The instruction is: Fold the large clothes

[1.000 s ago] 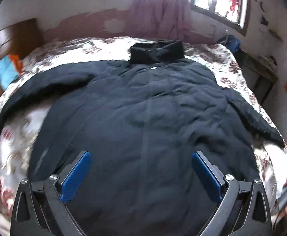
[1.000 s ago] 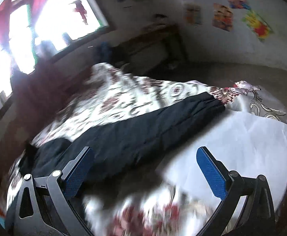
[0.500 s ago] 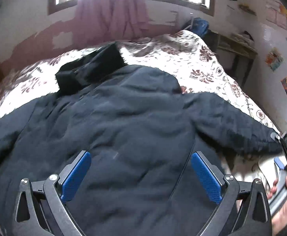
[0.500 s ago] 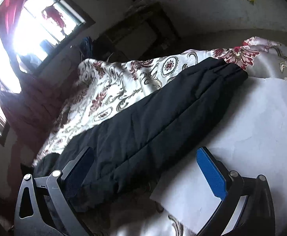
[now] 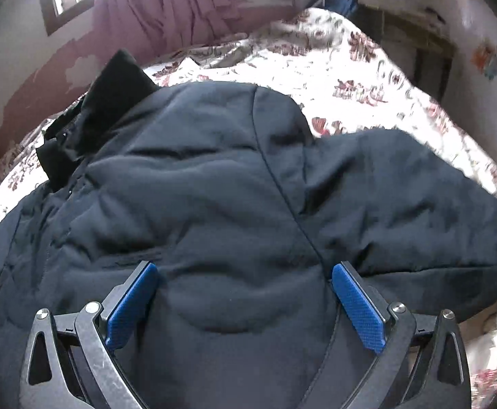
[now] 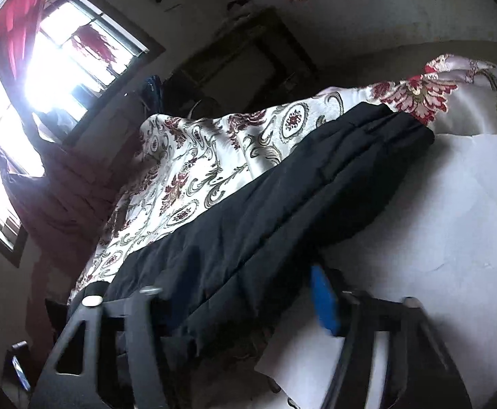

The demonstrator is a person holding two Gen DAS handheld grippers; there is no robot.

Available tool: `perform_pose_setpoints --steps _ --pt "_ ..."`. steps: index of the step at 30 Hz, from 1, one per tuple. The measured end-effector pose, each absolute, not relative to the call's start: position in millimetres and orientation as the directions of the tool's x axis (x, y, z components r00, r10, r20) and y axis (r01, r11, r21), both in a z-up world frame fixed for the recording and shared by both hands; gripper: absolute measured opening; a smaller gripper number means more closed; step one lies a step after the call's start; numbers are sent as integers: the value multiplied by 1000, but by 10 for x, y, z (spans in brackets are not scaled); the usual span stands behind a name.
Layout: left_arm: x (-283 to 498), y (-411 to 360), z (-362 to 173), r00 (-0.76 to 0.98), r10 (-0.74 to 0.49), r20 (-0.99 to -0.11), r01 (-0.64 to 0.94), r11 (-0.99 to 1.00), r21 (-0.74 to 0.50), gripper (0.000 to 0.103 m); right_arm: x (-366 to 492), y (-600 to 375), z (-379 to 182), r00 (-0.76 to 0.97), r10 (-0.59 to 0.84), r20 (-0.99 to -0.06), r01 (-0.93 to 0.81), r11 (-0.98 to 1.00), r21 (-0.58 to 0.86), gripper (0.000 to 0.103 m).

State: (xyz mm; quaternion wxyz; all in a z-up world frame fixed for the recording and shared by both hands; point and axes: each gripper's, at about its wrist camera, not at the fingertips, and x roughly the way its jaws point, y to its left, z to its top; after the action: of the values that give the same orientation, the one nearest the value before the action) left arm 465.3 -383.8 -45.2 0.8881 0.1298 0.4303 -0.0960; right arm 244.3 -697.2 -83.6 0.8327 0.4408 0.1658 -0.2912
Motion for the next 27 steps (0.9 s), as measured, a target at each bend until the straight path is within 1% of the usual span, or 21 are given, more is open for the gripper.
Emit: perform_pose_setpoints --steps 1,3,6,9,11,13,14,17,18,20,22,23,25,26,27 --pt "4651 -3852 -475 612 -50 -789 282 946 159 103 2452 -7000 -854 768 -337 -545 640 432 635 23" --pt "4644 -3865 -506 614 -36 -789 281 943 176 103 2428 -7025 -870 780 -324 -535 625 421 657 9" --pt "4674 -3861 -505 600 -33 -800 289 940 179 103 2399 -6995 -722 803 -337 -492 596 439 672 6" --pt "4700 -3751 -394 565 -88 -820 292 951 99 103 2403 -6844 -362 839 -366 -404 544 529 651 5" --pt "4650 -3574 -240 552 -124 -824 273 961 38 103 2457 -6664 -78 856 -389 -342 517 616 594 5" --pt "4579 -3401 -94 552 -139 -822 265 964 15 103 2536 -6321 265 878 -405 -256 479 737 477 5" --pt "4541 -3297 -13 555 -141 -820 260 966 10 103 2591 -6095 415 896 -388 -217 445 795 412 5" --pt "4418 -2895 239 568 -139 -811 234 972 -2 103 2718 -5416 698 941 -300 -157 330 919 218 5" --pt "4387 -2744 309 570 -129 -812 218 976 -2 103 2782 -5052 766 960 -237 -149 254 961 112 5" --pt "4324 -2385 436 577 -111 -809 173 985 -12 103 2837 -4489 782 975 -148 -163 142 989 -48 5" --pt "4256 -1973 549 588 -95 -803 117 993 -32 103 2936 -3845 668 972 -50 -230 0 977 -212 5" --pt "4215 -1759 601 598 -85 -797 87 995 -41 103 2984 -3621 606 963 -22 -269 -50 965 -257 5" --pt "4141 -1402 665 616 -66 -785 40 998 -52 103 3145 -3200 383 924 16 -382 -151 933 -327 5" --pt "4096 -1210 677 625 -61 -778 20 998 -63 103 3250 -3051 230 891 20 -454 -194 920 -339 6" --pt "4062 -1074 670 629 -61 -775 6 997 -74 103 3279 -2974 113 864 29 -503 -227 914 -337 11"
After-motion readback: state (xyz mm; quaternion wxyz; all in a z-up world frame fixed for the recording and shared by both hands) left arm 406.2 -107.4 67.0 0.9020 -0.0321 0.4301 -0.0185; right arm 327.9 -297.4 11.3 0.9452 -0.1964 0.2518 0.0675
